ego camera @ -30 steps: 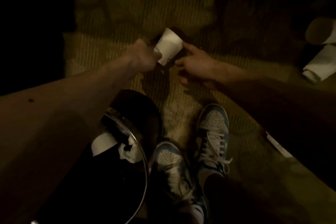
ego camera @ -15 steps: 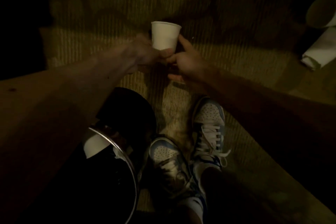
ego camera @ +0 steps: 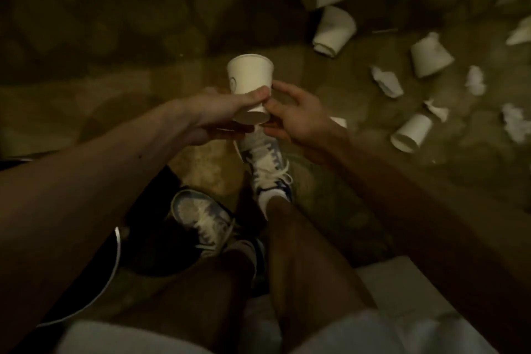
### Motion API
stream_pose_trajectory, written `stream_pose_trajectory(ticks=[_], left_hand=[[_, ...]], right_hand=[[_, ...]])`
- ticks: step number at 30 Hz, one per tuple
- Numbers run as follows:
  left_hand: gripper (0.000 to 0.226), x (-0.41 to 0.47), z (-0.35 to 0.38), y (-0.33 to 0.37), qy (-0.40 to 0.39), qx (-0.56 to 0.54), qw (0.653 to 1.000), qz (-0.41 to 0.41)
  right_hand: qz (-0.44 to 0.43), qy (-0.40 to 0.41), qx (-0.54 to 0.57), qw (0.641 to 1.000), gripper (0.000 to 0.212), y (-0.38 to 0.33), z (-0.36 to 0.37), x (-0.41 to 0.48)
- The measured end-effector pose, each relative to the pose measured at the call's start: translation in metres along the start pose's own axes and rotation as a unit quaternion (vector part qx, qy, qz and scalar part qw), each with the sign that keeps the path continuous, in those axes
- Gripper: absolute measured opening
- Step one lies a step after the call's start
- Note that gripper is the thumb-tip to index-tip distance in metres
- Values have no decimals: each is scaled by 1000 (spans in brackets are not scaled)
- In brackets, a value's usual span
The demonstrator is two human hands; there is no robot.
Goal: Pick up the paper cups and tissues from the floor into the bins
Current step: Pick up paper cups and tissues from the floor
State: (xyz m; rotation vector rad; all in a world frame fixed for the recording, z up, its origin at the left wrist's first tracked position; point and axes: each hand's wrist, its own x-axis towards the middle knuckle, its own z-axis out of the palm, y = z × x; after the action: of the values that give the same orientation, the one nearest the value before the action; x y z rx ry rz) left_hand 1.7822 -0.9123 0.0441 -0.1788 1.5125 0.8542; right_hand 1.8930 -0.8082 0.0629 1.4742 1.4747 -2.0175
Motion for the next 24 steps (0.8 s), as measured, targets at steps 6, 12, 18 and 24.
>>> stream_pose_trajectory(ticks=[6, 12, 18, 24], left_hand=[[81, 9, 60, 7, -18, 137, 990, 18], [83, 43, 86, 3, 62, 141, 988, -25], [88, 87, 102, 7, 47, 111, 992, -43], [98, 106, 115, -6, 20, 131, 989, -60]], right_hand=[[-17, -25, 40, 999, 52, 34, -65, -10], [27, -12, 24, 999, 54, 63, -82, 21], [53, 155, -16, 986, 50, 92, -125, 62], [132, 181, -1, 975, 63, 119, -148, 77]])
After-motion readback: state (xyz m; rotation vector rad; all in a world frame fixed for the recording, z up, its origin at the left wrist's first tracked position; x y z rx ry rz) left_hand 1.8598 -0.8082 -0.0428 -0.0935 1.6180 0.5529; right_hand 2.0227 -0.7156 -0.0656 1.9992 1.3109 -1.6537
